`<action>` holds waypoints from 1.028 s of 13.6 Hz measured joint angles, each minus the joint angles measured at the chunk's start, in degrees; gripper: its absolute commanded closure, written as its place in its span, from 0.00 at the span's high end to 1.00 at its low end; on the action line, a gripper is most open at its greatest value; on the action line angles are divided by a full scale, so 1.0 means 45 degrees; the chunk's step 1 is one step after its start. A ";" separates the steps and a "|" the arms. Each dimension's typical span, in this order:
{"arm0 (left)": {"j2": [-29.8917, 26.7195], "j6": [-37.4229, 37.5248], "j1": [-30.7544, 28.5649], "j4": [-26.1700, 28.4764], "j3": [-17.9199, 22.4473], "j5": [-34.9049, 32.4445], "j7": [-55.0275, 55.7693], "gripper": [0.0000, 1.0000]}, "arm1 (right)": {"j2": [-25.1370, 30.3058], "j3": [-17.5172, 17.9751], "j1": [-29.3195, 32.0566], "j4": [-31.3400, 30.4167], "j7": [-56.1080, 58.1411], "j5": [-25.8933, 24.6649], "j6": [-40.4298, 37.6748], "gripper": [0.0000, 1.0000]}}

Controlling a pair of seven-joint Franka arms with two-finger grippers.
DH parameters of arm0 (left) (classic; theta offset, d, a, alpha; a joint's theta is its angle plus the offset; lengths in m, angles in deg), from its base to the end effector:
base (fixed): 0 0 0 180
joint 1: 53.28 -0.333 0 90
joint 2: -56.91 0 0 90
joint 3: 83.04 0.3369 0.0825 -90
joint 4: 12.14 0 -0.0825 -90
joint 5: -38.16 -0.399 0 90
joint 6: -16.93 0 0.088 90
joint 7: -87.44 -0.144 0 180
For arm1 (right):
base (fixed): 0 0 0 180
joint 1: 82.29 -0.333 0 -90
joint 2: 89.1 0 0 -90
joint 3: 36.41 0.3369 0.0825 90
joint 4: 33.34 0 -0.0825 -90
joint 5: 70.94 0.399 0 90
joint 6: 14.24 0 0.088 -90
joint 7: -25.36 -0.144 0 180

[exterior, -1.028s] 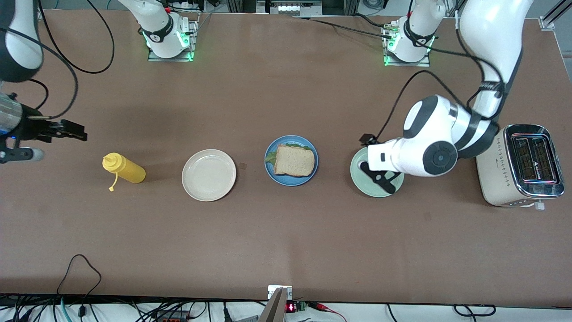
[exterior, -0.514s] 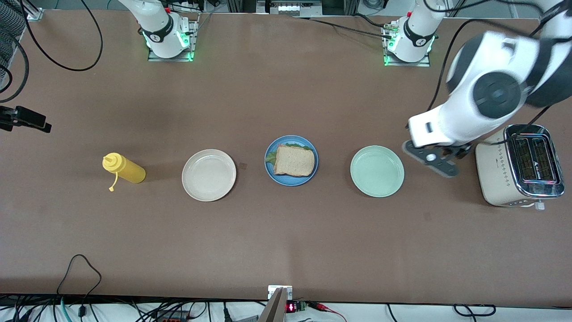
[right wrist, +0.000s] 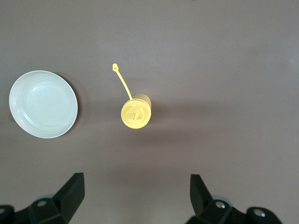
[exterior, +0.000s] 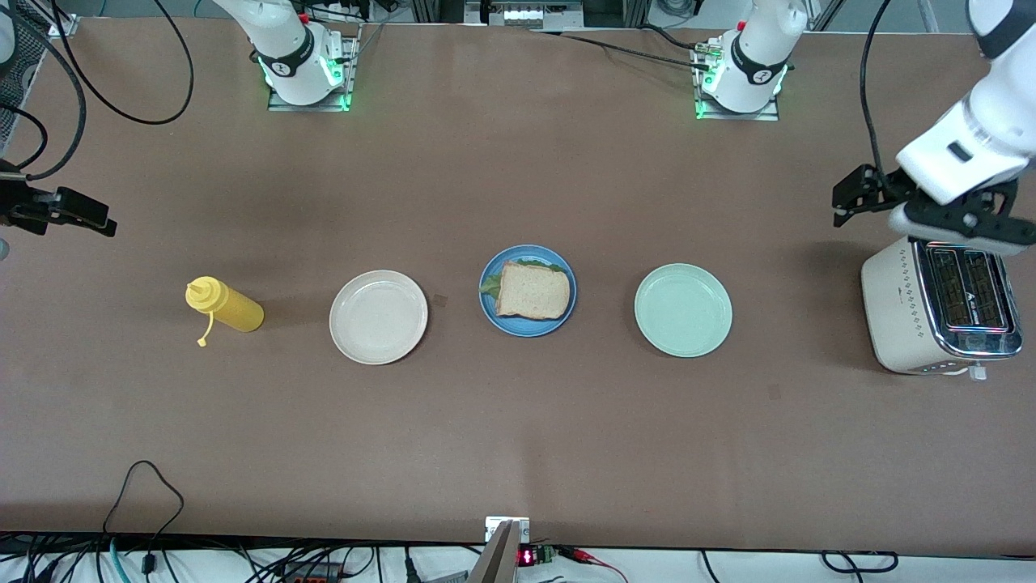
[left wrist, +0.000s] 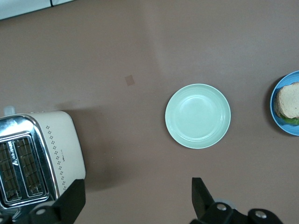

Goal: Make sandwich in blue plate with both arms

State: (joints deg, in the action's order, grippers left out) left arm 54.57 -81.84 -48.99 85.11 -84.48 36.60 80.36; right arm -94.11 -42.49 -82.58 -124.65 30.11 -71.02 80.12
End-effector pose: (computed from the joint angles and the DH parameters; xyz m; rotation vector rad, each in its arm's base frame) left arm 0.5682 -0.0537 0.5833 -3.0910 0.3521 -0.1043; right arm 0.5973 -0.0585 0.5528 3.1335 -0.0279 -0.0541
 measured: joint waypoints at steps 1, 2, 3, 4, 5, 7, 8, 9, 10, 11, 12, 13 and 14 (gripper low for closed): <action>-0.0384 -0.0056 0.0002 0.0424 0.0024 0.0000 0.0020 1.00 | 0.0370 -0.0006 0.0002 -0.0546 -0.0013 0.0000 0.0211 1.00; -0.0595 0.0037 -0.0001 0.0681 0.0065 0.0000 0.0045 1.00 | 0.0706 -0.0006 0.0002 -0.0985 -0.0075 0.0000 0.0287 1.00; -0.0654 0.0391 -0.0030 0.0796 0.0141 0.0000 0.0075 1.00 | 0.1012 -0.0006 0.0002 -0.1312 -0.0223 0.0000 0.0274 1.00; -0.0643 0.0819 -0.0137 0.0825 0.0191 0.0000 0.0085 1.00 | 0.1263 -0.0006 0.0002 -0.1535 -0.0402 -0.0001 0.0240 1.00; -0.0625 0.1079 -0.0286 0.0842 0.0230 0.0000 0.0086 1.00 | 0.1488 -0.0006 0.0002 -0.1697 -0.0455 -0.0005 0.0208 1.00; -0.0541 0.1114 -0.0419 0.0785 0.0300 0.0000 0.0086 1.00 | 0.1749 -0.0006 0.0002 -0.1885 -0.0456 -0.0007 0.0205 1.00; -0.0470 0.1110 -0.0431 0.0698 0.0299 0.0000 0.0086 1.00 | 0.1801 -0.0005 0.0002 -0.1978 -0.0463 -0.0007 0.0209 1.00; -0.0375 0.1108 -0.0431 0.0560 0.0294 0.0000 0.0086 1.00 | 0.1856 -0.0003 0.0001 -0.2117 -0.0474 -0.0007 0.0262 1.00; -0.0274 0.1109 -0.0431 0.0395 0.0292 0.0000 0.0086 1.00 | 0.1921 -0.0002 0.0001 -0.2280 -0.0476 -0.0007 0.0365 1.00; -0.0184 0.1109 -0.0431 0.0269 0.0290 0.0000 0.0086 1.00 | 0.1965 0.0000 0.0001 -0.2403 -0.0477 -0.0007 0.0415 1.00; -0.0135 0.1109 -0.0430 0.0207 0.0281 0.0000 0.0086 1.00 | 0.1978 0.0005 -0.0001 -0.2458 -0.0477 -0.0007 0.0429 1.00; -0.0107 0.1109 -0.0429 0.0163 0.0269 0.0000 0.0085 1.00 | 0.1980 0.0008 -0.0002 -0.2478 -0.0478 -0.0007 0.0438 1.00; -0.0081 0.1118 -0.0427 0.0137 0.0256 0.0000 0.0085 1.00 | 0.1984 0.0008 -0.0002 -0.2488 -0.0480 -0.0007 0.0445 1.00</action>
State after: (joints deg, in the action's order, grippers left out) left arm 54.20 -76.81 -50.91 85.73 -83.33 36.60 80.74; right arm -85.18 -42.46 -82.59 -135.84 27.95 -71.05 82.13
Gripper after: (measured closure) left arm 0.000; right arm 0.000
